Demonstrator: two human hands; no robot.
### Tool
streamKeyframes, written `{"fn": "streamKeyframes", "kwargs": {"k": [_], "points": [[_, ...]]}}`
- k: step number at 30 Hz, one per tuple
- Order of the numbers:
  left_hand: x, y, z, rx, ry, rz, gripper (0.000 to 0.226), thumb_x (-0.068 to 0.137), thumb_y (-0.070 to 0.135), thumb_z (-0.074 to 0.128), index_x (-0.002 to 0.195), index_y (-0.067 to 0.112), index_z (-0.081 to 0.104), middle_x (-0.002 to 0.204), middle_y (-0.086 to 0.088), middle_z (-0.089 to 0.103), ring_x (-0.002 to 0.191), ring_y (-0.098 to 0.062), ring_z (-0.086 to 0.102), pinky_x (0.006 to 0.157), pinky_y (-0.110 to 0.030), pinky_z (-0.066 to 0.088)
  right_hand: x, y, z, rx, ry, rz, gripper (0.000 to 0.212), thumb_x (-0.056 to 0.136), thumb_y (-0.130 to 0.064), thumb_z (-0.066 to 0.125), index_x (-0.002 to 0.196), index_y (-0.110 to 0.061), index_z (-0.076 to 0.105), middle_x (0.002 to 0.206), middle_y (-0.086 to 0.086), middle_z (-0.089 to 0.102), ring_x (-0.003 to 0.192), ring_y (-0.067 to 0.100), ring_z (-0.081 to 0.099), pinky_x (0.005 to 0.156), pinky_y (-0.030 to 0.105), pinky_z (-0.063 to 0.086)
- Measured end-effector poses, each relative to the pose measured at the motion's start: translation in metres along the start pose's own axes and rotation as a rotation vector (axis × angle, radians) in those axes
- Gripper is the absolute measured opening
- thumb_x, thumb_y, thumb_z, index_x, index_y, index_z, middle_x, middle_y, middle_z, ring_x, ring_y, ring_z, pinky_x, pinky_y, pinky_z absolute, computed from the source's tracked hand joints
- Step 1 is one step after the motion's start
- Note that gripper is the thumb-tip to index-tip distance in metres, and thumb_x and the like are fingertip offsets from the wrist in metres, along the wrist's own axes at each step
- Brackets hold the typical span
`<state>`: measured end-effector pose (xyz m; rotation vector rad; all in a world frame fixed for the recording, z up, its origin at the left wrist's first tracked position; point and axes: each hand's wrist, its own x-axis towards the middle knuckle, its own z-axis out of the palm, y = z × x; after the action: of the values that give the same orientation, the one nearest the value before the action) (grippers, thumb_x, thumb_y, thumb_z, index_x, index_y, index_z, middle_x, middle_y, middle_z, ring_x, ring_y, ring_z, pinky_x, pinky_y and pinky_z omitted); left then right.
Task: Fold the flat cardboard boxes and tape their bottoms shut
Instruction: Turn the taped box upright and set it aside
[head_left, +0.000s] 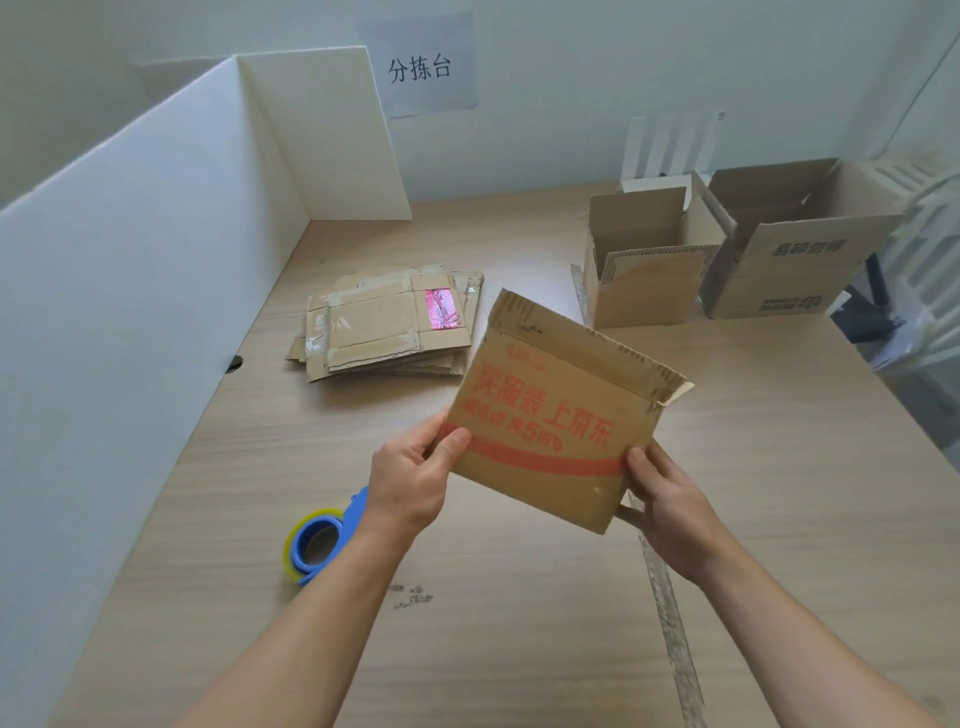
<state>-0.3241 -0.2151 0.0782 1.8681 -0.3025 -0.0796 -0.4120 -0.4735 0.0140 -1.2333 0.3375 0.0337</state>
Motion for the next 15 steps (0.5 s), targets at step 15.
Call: {"fn": "streamKeyframes", "kwargs": {"k": [15], "points": [[-0.016,-0.023,-0.024,-0.089,-0.086,-0.063,0.058,0.083,0.028,0.069,0.126,0.063,0.051,0.122,0.027,0.065,0.111,0.004,0.062,0.085,-0.011,0.05,-0.009,-0.01,0.008,-0.453,-0.118,-0.262,0.085,0.09,-0.02,0.072,0.145,-0.062,0.022,0.155,-0.025,0.03,0.146,0.002,0.026,0.095,0.015,0.047]]}}
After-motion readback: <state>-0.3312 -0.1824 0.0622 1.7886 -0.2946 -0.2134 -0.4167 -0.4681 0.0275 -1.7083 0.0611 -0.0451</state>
